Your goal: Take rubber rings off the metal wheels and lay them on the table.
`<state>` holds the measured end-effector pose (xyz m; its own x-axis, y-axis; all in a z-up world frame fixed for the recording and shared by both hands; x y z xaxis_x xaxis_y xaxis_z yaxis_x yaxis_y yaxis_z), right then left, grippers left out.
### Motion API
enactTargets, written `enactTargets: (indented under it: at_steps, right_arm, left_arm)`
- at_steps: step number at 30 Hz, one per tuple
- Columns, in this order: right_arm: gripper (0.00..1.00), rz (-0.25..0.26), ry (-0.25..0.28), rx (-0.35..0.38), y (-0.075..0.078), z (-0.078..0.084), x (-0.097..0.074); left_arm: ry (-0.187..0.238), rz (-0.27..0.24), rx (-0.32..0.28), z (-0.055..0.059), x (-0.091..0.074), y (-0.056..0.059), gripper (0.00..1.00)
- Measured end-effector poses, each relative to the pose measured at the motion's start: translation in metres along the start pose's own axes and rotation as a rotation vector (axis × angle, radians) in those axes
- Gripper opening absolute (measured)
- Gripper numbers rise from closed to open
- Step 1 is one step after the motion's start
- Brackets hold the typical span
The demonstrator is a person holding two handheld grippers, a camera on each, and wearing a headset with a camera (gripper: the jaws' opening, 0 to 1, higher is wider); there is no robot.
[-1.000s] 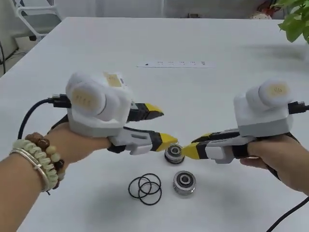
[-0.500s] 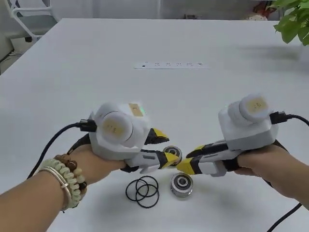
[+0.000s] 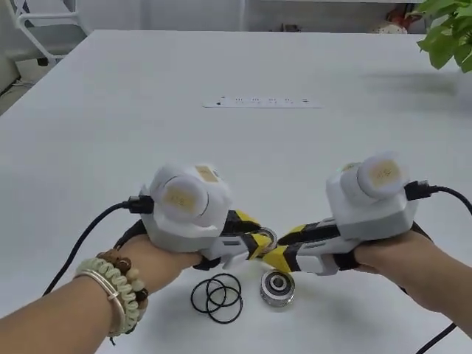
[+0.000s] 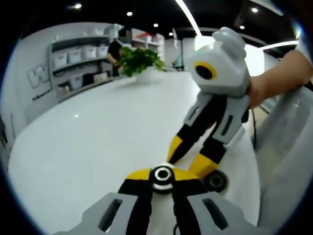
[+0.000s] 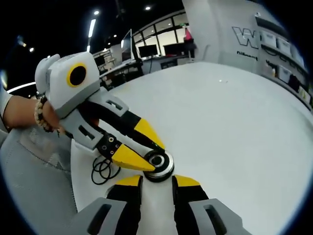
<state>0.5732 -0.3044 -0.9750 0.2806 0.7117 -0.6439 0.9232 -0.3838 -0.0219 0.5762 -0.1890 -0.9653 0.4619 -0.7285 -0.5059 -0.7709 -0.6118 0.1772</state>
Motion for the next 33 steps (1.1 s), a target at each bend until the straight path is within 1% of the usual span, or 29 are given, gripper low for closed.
enactTargets:
  at_steps: [1, 2, 3, 4, 11, 14, 15, 16, 17, 18, 19, 22, 23, 24, 25, 26, 27, 29, 30, 33]
  right_arm:
    - [0.21, 0.002, -0.002, -0.004, 0.0000, 0.0001, -0.0001]
    - [0.20, 0.005, -0.003, -0.010, 0.0002, 0.0003, -0.0001]
    - [0.19, 0.007, -0.004, -0.015, 0.0004, 0.0007, -0.0001]
    - [0.18, 0.009, -0.004, -0.018, 0.0006, 0.0009, -0.0002]
    - [0.11, 0.018, -0.010, -0.026, 0.0019, 0.0023, -0.0007]
    - [0.10, 0.019, -0.018, -0.057, 0.0013, 0.0017, -0.0012]
    - [0.08, 0.020, -0.023, -0.065, 0.0011, 0.0017, -0.0015]
    - [0.04, 0.023, -0.028, -0.074, 0.0012, 0.0017, -0.0019]
    - [0.01, 0.036, -0.030, -0.088, 0.0027, 0.0014, -0.0025]
    - [0.01, 0.031, -0.041, -0.091, 0.0018, 0.0019, -0.0024]
    - [0.01, 0.035, -0.036, -0.094, 0.0025, 0.0011, -0.0017]
    - [0.00, 0.046, -0.048, -0.104, 0.0031, 0.0006, -0.0007]
    - [0.00, 0.051, -0.053, -0.085, 0.0042, 0.0004, -0.0003]
    - [0.00, 0.057, -0.058, -0.052, 0.0046, 0.0008, -0.0002]
    - [0.00, 0.060, -0.063, 0.003, 0.0050, 0.0008, 0.0000]
    - [0.00, 0.058, -0.064, 0.021, 0.0055, 0.0005, 0.0002]
    - [0.00, 0.063, -0.060, 0.013, 0.0074, 0.0005, 0.0003]
    - [0.00, 0.066, -0.054, 0.039, 0.0077, 0.0011, 0.0005]
    - [0.00, 0.064, -0.050, 0.084, 0.0075, 0.0015, 0.0004]
    - [0.00, 0.059, -0.036, 0.149, 0.0089, 0.0025, -0.0002]
  left_arm:
    - [-0.030, 0.003, 0.000, 0.0044, 0.0010, 0.0019, 0.15]
    - [0.010, -0.003, 0.015, 0.0013, 0.0008, 0.0020, 0.15]
    - [-0.004, -0.004, 0.021, 0.0024, -0.0006, 0.0019, 0.15]
    - [-0.005, -0.003, 0.023, 0.0024, -0.0006, 0.0015, 0.15]
    - [0.007, -0.002, 0.008, 0.0031, -0.0010, 0.0013, 0.15]
    - [0.006, -0.004, 0.002, 0.0032, -0.0014, 0.0016, 0.15]
    - [0.005, -0.004, 0.001, 0.0032, -0.0017, 0.0016, 0.15]
    - [0.004, -0.004, -0.001, 0.0032, -0.0019, 0.0017, 0.15]
    - [0.004, 0.000, -0.009, 0.0034, -0.0022, 0.0020, 0.15]
    - [0.005, 0.000, -0.017, 0.0035, -0.0024, 0.0021, 0.15]
    - [0.004, 0.000, -0.021, 0.0036, -0.0026, 0.0020, 0.15]
    - [0.000, -0.001, -0.018, 0.0039, -0.0034, 0.0017, 0.14]
    - [-0.001, -0.001, -0.018, 0.0040, -0.0034, 0.0014, 0.14]
    - [-0.003, 0.000, -0.021, 0.0041, -0.0035, 0.0012, 0.14]
    - [-0.003, 0.000, -0.021, 0.0041, -0.0038, 0.0011, 0.14]
    - [-0.003, -0.001, -0.018, 0.0043, -0.0040, 0.0014, 0.14]
    - [-0.004, -0.002, -0.014, 0.0044, -0.0042, 0.0014, 0.14]
    - [-0.005, -0.002, -0.007, 0.0045, -0.0045, 0.0010, 0.14]
    - [-0.005, -0.001, -0.008, 0.0045, -0.0046, 0.0009, 0.14]
    - [-0.004, 0.002, -0.009, 0.0048, -0.0049, 0.0005, 0.14]
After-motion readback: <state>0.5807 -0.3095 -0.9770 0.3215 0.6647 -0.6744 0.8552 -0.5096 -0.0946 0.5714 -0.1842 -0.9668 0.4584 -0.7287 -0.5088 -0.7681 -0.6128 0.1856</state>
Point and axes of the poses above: the centre of the closed fingertips' face, and the gripper's own axes: x roughly forward along the fingers, y roughly to its right, z roughly out of its underside, the point moved 8 cm from there along -x, roughly backward along the fingers, and after that the axes turned 13 degrees about -x, right-handed, at the moved point
